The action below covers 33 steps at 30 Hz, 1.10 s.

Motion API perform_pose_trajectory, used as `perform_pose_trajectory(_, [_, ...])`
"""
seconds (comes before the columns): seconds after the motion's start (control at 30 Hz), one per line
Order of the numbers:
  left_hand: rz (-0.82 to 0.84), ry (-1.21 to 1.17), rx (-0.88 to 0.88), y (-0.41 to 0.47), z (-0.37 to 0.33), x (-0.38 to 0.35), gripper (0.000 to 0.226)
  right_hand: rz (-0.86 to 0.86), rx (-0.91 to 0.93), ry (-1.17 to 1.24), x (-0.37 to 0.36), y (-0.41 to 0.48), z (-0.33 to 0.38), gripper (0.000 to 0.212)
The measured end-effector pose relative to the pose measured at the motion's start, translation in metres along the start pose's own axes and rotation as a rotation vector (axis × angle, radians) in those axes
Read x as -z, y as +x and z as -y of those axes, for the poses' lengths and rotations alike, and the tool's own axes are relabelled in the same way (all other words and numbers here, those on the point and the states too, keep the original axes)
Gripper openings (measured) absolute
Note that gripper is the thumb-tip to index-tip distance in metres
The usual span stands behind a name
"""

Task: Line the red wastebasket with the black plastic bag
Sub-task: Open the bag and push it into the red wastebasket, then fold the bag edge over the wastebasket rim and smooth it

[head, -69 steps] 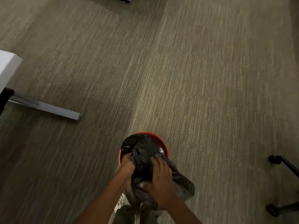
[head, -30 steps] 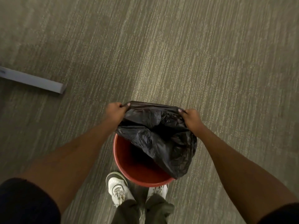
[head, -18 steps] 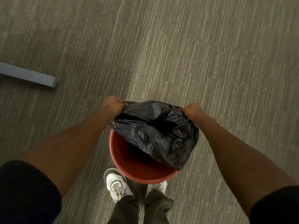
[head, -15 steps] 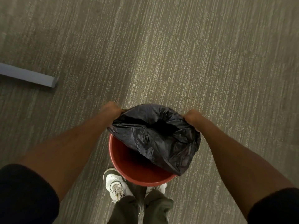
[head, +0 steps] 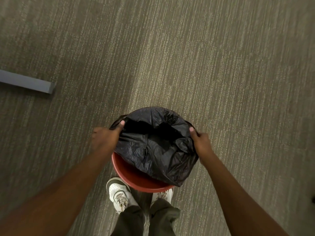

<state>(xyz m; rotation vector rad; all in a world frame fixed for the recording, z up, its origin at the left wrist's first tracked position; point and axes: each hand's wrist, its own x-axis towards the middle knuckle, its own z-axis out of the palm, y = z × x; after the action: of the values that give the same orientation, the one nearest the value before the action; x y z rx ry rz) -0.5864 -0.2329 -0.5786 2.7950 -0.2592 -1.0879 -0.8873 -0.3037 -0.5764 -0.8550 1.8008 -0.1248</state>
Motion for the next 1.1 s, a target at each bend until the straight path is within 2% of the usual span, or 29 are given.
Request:
perform_pose_trajectory(0.07, [-0.174,0.057,0.017,-0.016,0.008,-0.002,0.12,-0.058,-0.017,0.018,-0.004,-0.017,-0.009,0.055])
perform_pose_trajectory(0.1, [-0.208,0.066,0.039,-0.023,0.01,-0.003,0.118,-0.068,-0.045,0.014,-0.005,-0.026,-0.014,0.063])
perform_pose_trajectory(0.13, [-0.218,0.064,0.07,-0.026,0.014,-0.005,0.114,-0.076,-0.074,-0.007,-0.005,-0.034,-0.019,0.072])
perform_pose_trajectory(0.2, [-0.191,0.023,0.147,-0.029,0.02,-0.006,0.099,-0.085,-0.128,-0.069,-0.005,-0.047,-0.032,0.078])
perform_pose_trajectory(0.27, [-0.145,-0.068,0.153,-0.029,0.024,-0.004,0.066,-0.06,-0.171,-0.084,-0.005,-0.061,-0.045,0.063])
perform_pose_trajectory(0.33, [-0.069,-0.204,0.14,-0.032,0.026,0.0,0.034,-0.06,-0.204,-0.074,-0.006,-0.076,-0.058,0.035])
perform_pose_trajectory(0.4, [0.038,-0.421,0.195,-0.033,0.028,0.002,0.02,-0.056,-0.262,-0.033,-0.007,-0.088,-0.072,0.024])
perform_pose_trajectory(0.47, [0.176,-0.582,0.277,-0.036,0.028,0.006,0.021,0.006,-0.352,0.135,-0.007,-0.097,-0.085,0.015])
perform_pose_trajectory(0.57, [0.4,-0.726,0.369,-0.042,0.03,0.015,0.024,0.058,-0.502,0.533,-0.011,-0.104,-0.1,0.011])
perform_pose_trajectory(0.67, [0.494,-0.902,0.435,-0.047,0.031,0.022,0.026,0.004,-0.579,0.858,-0.016,-0.11,-0.112,0.011])
perform_pose_trajectory(0.73, [0.535,-0.978,0.465,-0.048,0.032,0.023,0.026,-0.009,-0.579,0.991,-0.018,-0.115,-0.119,0.014])
perform_pose_trajectory(0.83, [0.584,-1.011,0.454,-0.049,0.032,0.021,0.03,0.001,-0.547,0.995,-0.019,-0.122,-0.122,0.018])
perform_pose_trajectory(1.0, [0.677,-1.085,0.324,-0.046,0.038,0.02,0.033,0.02,-0.446,0.878,-0.022,-0.129,-0.129,0.025])
perform_pose_trajectory(1.1, [0.668,-0.942,0.188,-0.049,0.047,0.021,0.03,0.089,-0.412,0.862,-0.028,-0.133,-0.133,0.017])
